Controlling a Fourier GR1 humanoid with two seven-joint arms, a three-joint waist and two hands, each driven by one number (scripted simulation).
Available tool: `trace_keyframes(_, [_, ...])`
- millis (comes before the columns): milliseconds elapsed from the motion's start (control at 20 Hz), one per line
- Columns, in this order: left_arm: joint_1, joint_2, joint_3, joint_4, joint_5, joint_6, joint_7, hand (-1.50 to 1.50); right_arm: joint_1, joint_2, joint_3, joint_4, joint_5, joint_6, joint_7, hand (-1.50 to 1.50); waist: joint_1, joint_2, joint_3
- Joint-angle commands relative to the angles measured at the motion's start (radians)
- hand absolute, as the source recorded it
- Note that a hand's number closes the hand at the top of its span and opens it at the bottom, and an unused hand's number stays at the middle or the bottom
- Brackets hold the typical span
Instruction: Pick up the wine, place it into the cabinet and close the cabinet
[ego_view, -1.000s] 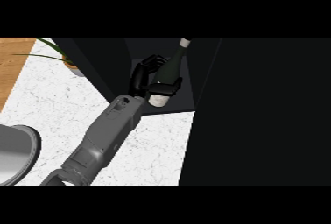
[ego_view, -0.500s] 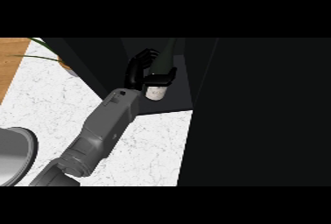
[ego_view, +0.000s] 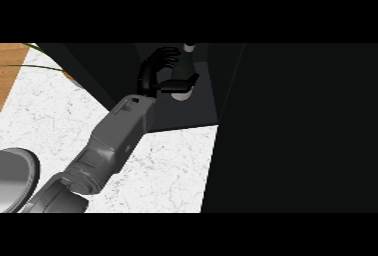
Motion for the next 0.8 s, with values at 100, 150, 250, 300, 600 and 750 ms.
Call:
trace_keyframes(100, [-0.015,0.03,-0.013,0.051,-0.033,0.059,-0.035,-1.5,0.048,-0.017,0.013,-0.144,-0.066,0.018,0.037,-1.5,-0.003,0.002,0.0])
trace_keyframes(150, [-0.021,0.021,-0.012,0.052,-0.034,0.067,-0.042,-1.5,0.038,-0.024,-0.01,-0.139,-0.069,0.023,0.037,-1.5,-0.003,0.005,0.0])
trace_keyframes(250, [-0.047,0.028,-0.016,0.066,-0.043,0.11,-0.034,-1.5,0.039,-0.015,0.039,-0.118,-0.038,0.033,0.014,-1.5,-0.024,0.007,-0.001])
trace_keyframes(300, [-0.07,0.03,-0.01,0.07,-0.037,0.102,-0.004,-1.5,0.031,-0.021,0.019,-0.15,-0.055,0.036,0.027,-1.5,-0.024,0.007,-0.001])
trace_keyframes(600, [-0.046,0.07,0.025,0.048,-0.008,0.005,-0.056,-1.5,0.036,-0.008,0.009,-0.123,-0.054,0.024,0.016,-1.5,-0.005,0.01,-0.003])
trace_keyframes(750, [-0.078,0.047,0.023,0.04,-0.012,-0.04,-0.054,-1.5,0.054,-0.009,0.021,-0.102,-0.045,0.03,0.0,-1.5,-0.01,0.005,-0.002])
